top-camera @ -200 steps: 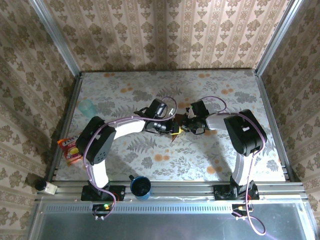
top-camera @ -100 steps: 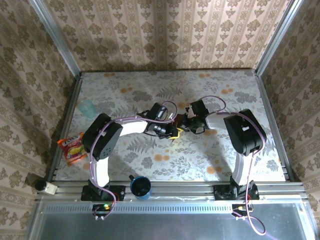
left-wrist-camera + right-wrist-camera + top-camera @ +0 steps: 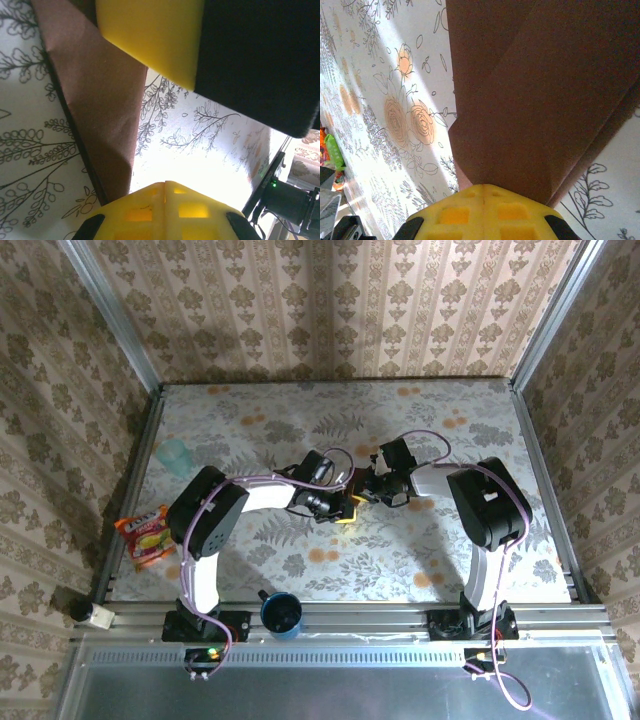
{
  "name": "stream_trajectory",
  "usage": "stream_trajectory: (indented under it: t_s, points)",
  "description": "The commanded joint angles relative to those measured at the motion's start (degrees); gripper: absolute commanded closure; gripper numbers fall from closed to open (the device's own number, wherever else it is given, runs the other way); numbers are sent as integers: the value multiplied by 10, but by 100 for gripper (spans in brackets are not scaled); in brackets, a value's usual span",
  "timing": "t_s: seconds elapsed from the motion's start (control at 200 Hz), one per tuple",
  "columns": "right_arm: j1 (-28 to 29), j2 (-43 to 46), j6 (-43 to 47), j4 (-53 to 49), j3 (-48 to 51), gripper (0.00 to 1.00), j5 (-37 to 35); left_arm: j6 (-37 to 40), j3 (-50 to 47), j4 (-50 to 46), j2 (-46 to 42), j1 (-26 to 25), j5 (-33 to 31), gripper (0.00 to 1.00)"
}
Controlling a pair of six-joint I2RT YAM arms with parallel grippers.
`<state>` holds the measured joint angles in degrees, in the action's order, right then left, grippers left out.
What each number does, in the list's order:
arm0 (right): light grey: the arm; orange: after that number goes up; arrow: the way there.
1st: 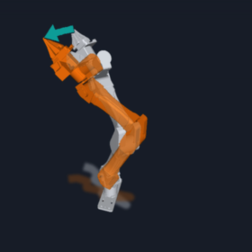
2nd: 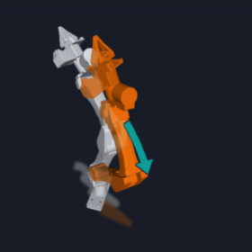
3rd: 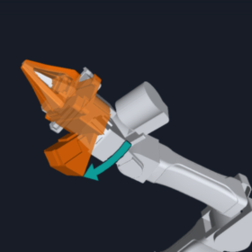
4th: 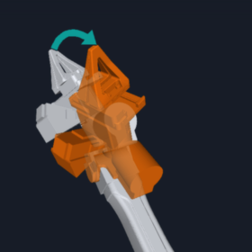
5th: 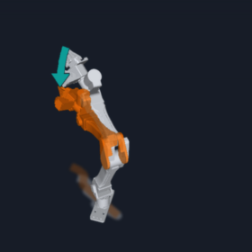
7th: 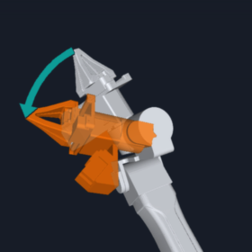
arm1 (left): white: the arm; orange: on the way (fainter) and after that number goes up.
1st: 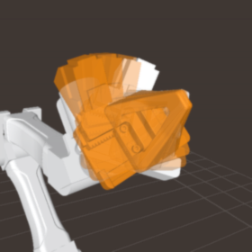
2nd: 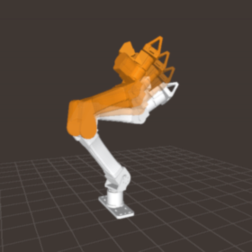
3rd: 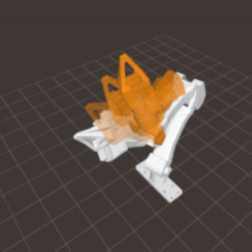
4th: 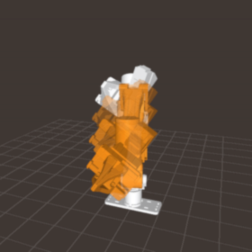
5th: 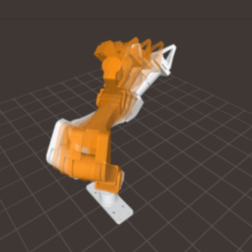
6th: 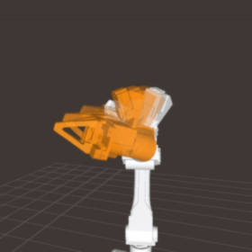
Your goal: Fold a paper plane with a square sheet of paper (fold left side to right side)
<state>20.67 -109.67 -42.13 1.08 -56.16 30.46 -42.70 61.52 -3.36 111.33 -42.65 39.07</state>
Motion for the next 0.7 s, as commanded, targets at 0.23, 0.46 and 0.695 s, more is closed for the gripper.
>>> stream_trajectory:
  t_s: [0.23,0.46,0.695]
  points:
    - [3,-36,13,-59,9,100,-41,2,-16,3,16,2,1,100]
    - [4,-36,15,-63,7,100,-44,2,-20,2,13,2,-4,100]
    - [4,-36,18,-70,3,100,-45,2,-28,2,13,0,-10,100]
